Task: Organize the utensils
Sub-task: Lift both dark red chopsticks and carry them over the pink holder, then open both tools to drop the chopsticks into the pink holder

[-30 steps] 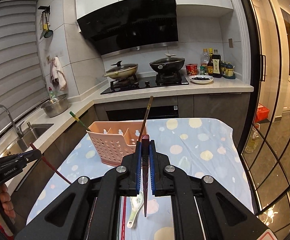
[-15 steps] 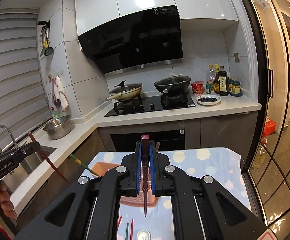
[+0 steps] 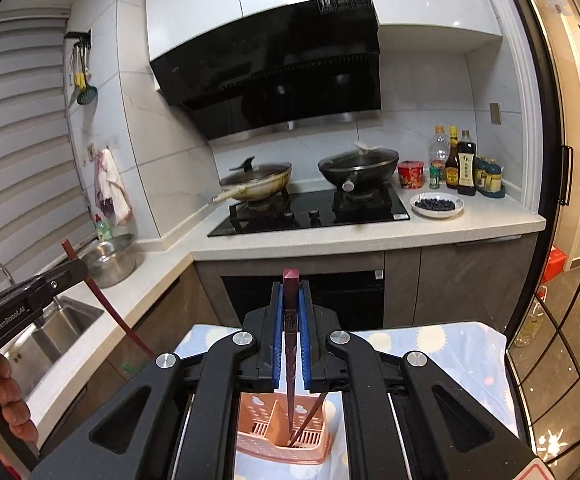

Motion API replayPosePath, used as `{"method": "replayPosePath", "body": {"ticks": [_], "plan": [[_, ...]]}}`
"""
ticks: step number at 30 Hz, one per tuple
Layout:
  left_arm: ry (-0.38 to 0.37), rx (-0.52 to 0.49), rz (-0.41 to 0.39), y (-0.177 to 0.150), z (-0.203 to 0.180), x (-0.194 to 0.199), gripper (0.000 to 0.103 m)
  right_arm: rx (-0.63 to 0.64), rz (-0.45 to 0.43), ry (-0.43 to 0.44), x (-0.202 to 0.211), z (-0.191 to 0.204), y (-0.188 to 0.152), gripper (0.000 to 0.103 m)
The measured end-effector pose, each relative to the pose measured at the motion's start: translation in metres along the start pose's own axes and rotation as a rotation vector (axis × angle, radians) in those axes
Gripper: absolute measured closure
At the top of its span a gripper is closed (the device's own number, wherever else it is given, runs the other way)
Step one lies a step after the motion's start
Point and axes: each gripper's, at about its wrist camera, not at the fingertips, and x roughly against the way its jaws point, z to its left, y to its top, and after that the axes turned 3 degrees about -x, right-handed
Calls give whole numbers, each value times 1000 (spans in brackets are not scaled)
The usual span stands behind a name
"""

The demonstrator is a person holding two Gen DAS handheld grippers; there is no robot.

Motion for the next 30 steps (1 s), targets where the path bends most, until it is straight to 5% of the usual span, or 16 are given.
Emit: {"method": "replayPosePath", "body": {"ticks": [9,19,23,30], "plan": [[-8,1,90,-23,8,-43,96,7,108,-23,-50,0,-26,96],[4,19,132,-34,13,-61,95,10,131,-60,-69,1,-40,90],[24,21,131,-34,13,-61,75,6,122,-63,-66,-1,-40,82],[21,3,124,-35,8,-57,75,28,107,-72,-56,2,-41,80]]}}
